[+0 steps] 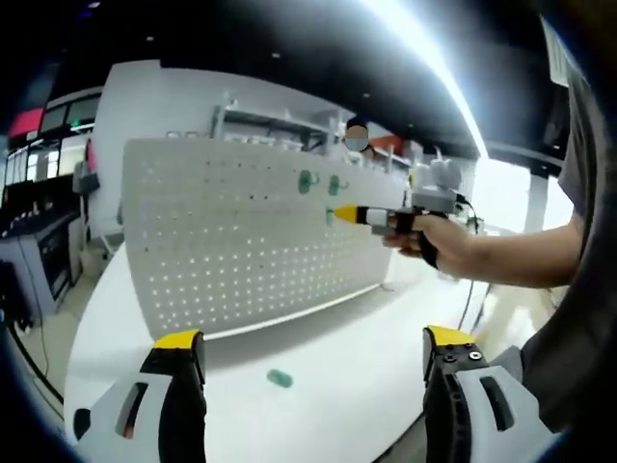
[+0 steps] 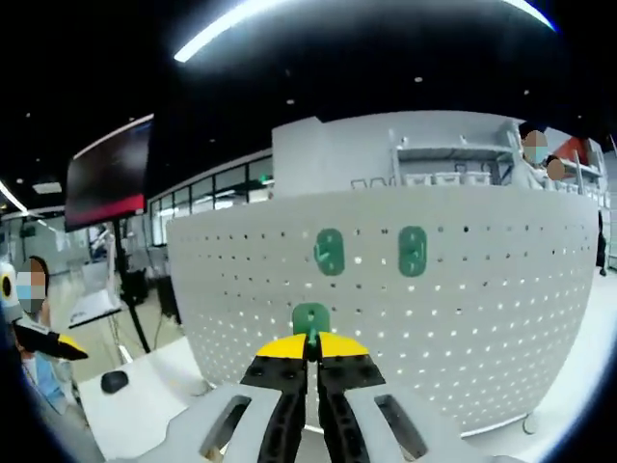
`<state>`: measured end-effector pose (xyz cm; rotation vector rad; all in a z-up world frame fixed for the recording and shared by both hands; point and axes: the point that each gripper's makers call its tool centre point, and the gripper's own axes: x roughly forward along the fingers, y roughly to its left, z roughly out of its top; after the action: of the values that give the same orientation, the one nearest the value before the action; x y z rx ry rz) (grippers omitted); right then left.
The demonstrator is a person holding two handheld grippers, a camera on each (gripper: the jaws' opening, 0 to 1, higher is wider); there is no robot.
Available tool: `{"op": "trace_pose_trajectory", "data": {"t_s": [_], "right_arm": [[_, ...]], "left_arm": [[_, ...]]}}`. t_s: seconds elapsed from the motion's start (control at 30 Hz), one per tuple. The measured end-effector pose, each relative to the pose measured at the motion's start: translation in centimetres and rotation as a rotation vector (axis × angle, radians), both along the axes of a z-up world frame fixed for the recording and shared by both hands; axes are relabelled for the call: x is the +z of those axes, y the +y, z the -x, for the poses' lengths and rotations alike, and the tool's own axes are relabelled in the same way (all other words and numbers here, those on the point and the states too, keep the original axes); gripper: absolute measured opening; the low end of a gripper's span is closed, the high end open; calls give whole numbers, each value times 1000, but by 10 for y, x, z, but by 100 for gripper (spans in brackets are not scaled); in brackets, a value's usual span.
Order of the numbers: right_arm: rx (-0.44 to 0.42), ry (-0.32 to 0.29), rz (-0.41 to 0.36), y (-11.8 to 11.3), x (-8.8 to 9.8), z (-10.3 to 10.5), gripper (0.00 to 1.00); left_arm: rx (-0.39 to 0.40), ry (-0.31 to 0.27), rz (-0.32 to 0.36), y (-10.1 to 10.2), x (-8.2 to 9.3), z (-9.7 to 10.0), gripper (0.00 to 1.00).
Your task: Insert the hook assembly into the mounting plate slot until the hook locks in place.
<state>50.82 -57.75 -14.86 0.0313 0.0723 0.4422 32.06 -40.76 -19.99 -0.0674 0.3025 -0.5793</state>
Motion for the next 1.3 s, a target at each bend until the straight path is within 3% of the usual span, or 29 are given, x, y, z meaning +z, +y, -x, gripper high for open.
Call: {"op": "trace_pose_trajectory", "data": {"t_s": [0.37, 0.6, 0.83, 0.93, 1.3], "right_arm": [[-98, -16, -9, -38, 4, -24, 0], [-165, -23, -15, -65, 7, -26, 0], [-199, -45, -20, -79, 15, -30, 0], [-215, -97, -9, -84, 24, -29, 0], [-255, -129, -34, -100, 36, -40, 0]], "left_arm": [[9, 6, -2, 3, -3, 0, 95], [17, 11, -5, 6, -4, 1, 94], [13, 8, -4, 4, -3, 0, 94], [8, 6, 3, 3, -2, 0, 94], [19, 1, 1, 7, -2, 0, 95]]}}
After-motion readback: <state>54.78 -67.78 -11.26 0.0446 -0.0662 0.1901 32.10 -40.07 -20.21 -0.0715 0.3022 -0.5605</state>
